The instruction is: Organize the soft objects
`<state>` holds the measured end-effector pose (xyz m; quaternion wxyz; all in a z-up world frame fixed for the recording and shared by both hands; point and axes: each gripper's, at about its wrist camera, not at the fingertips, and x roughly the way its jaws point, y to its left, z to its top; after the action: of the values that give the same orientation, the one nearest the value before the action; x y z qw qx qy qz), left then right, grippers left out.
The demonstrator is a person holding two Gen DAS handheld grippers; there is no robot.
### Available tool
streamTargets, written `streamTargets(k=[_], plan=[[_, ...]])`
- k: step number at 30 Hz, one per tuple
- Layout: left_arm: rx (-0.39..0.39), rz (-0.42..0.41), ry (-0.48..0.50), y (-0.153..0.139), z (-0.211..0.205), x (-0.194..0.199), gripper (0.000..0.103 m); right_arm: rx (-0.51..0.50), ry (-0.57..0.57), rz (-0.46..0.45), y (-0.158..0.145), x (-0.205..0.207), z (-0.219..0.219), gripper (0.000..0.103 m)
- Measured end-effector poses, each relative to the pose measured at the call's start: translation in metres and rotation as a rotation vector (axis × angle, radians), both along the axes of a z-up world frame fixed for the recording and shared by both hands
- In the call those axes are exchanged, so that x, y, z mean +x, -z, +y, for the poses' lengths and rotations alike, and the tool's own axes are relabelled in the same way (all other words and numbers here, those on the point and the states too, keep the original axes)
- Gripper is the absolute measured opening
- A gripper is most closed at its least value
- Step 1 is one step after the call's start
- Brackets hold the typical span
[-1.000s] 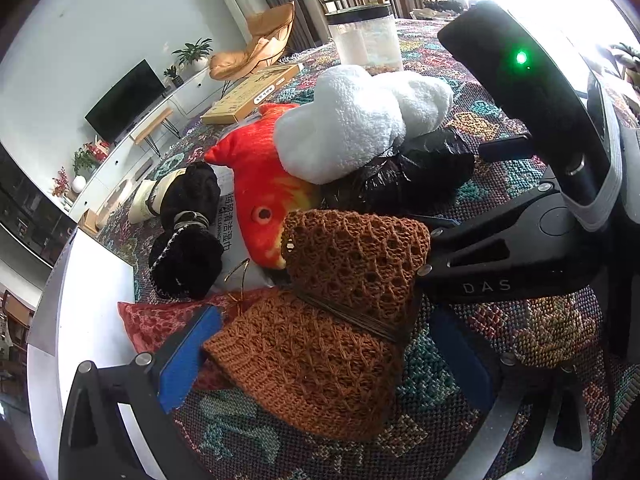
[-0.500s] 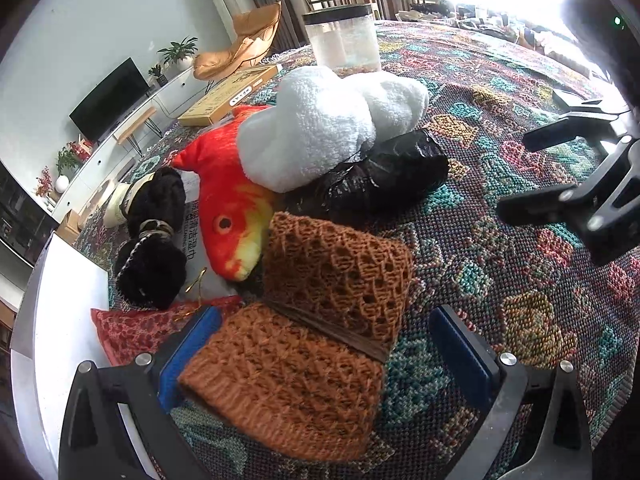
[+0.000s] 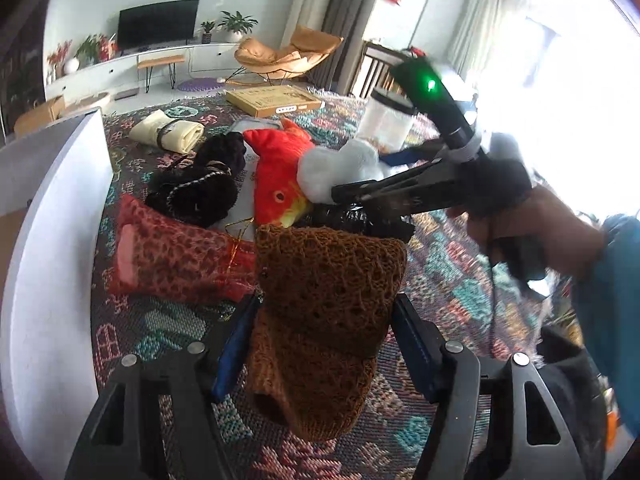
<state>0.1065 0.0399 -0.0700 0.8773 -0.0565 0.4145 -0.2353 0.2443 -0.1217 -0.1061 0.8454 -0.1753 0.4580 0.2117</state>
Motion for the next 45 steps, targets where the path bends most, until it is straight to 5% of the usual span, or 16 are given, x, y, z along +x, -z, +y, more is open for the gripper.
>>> streamTargets(k=[2, 5, 9, 13, 17, 19, 22, 26, 31, 34, 37, 39, 42, 45], plan=[[-0.073, -0.016, -0.025, -0.017, 0.019, -0.012, 0.067, 0.101, 0.100, 0.029, -0.005, 0.005, -0.016, 0.037], [-0.171, -0.039, -0.060, -0.043, 0.050, -0.026, 0.067, 0.169, 0.211, -0.044, -0.035, -0.009, -0.046, 0.033], [-0.224, -0.090, -0.133, -0.077, 0.102, -0.044, 0.067, 0.259, 0.227, -0.153, -0.100, -0.044, -0.065, 0.033], [-0.157, -0.139, -0.256, -0.102, 0.167, -0.066, 0.067, 0.397, 0.123, -0.171, -0.156, -0.080, -0.032, 0.033], [-0.048, -0.127, -0.420, -0.103, 0.231, -0.088, 0.071, 0.571, -0.078, -0.064, -0.182, -0.117, 0.054, 0.034], [0.015, -0.093, -0.514, -0.093, 0.256, -0.098, 0.086, 0.649, -0.179, 0.013, -0.179, -0.137, 0.105, 0.036], [0.068, -0.056, -0.624, -0.073, 0.286, -0.109, 0.102, 0.766, -0.258, 0.149, -0.159, -0.156, 0.173, 0.079], [0.128, -0.011, -0.708, -0.056, 0.300, -0.116, 0.102, 0.782, -0.250, 0.225, -0.127, -0.151, 0.204, 0.083], [0.073, -0.076, -0.606, -0.067, 0.266, -0.118, 0.102, 0.607, -0.042, 0.033, -0.084, -0.134, 0.125, 0.083], [0.039, -0.106, -0.441, -0.080, 0.206, -0.110, 0.102, 0.392, 0.199, -0.099, -0.032, -0.132, 0.051, 0.083], [0.027, -0.115, -0.232, -0.087, 0.127, -0.100, 0.102, 0.255, 0.415, -0.121, 0.018, -0.134, -0.018, 0.083], [0.027, -0.098, -0.094, -0.077, 0.071, -0.096, 0.102, 0.245, 0.522, -0.104, 0.037, -0.139, -0.054, 0.083], [0.027, -0.013, 0.048, -0.038, 0.002, -0.084, 0.102, 0.366, 0.629, -0.085, 0.031, -0.140, -0.085, 0.083], [0.107, 0.075, 0.019, 0.015, -0.029, -0.058, 0.102, 0.339, 0.663, -0.097, 0.035, -0.142, -0.088, 0.083]])
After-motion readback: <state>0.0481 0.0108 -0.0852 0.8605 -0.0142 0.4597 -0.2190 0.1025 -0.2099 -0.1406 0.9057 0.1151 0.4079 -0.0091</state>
